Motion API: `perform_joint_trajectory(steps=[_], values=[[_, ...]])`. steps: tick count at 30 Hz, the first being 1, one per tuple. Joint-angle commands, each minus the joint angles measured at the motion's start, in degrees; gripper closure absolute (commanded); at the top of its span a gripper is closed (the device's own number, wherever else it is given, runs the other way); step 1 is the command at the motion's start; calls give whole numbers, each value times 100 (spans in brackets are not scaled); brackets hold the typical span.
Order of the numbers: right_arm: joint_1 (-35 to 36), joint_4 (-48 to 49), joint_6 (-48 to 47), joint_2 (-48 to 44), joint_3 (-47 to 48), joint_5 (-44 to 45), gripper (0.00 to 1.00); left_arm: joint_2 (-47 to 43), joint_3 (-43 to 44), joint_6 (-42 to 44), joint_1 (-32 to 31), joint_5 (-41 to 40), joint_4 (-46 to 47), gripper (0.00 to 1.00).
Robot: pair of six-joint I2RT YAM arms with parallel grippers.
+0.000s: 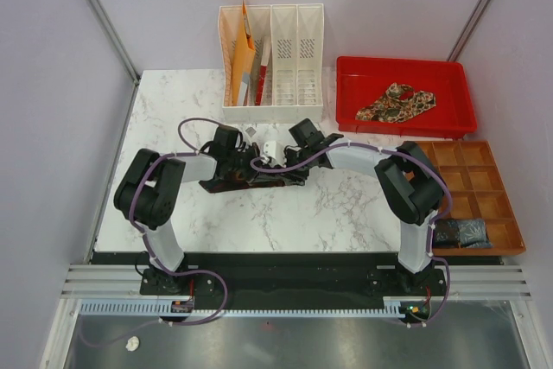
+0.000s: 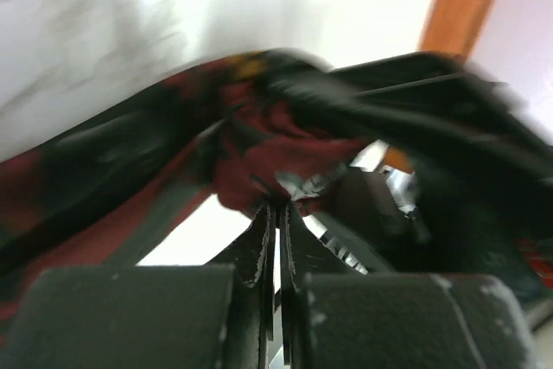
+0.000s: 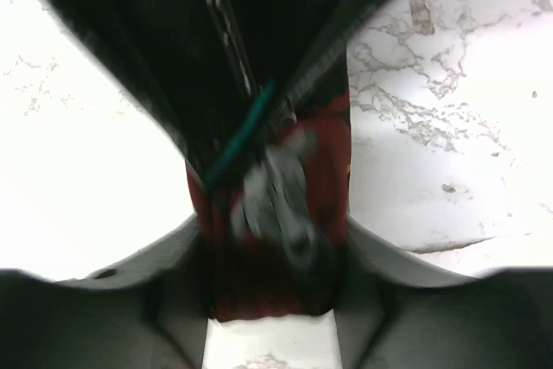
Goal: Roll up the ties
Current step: Roll the tie at the center of the board.
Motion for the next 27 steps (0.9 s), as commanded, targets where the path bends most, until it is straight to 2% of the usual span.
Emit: perform_joint_trajectory(steps=[1,4,12,17,27], values=[[-86,-327,90,-178,285,-222,39,73,-315,594,216,-638,-1208,98],[-201,-564,186,-107,495,-485,29,91,-412,762,295,-787,-1402,98],[-333,-855,415,-2,768,-1460,16,363,-202,1069,418,-867,-1727,98],[-324,-723,319,200,874,-1707,9,513,-17,1272,497,-823,-1886,98],[-87,-547,-893,130,882,-1620,2,504,264,1544,515,-823,-2141,98]])
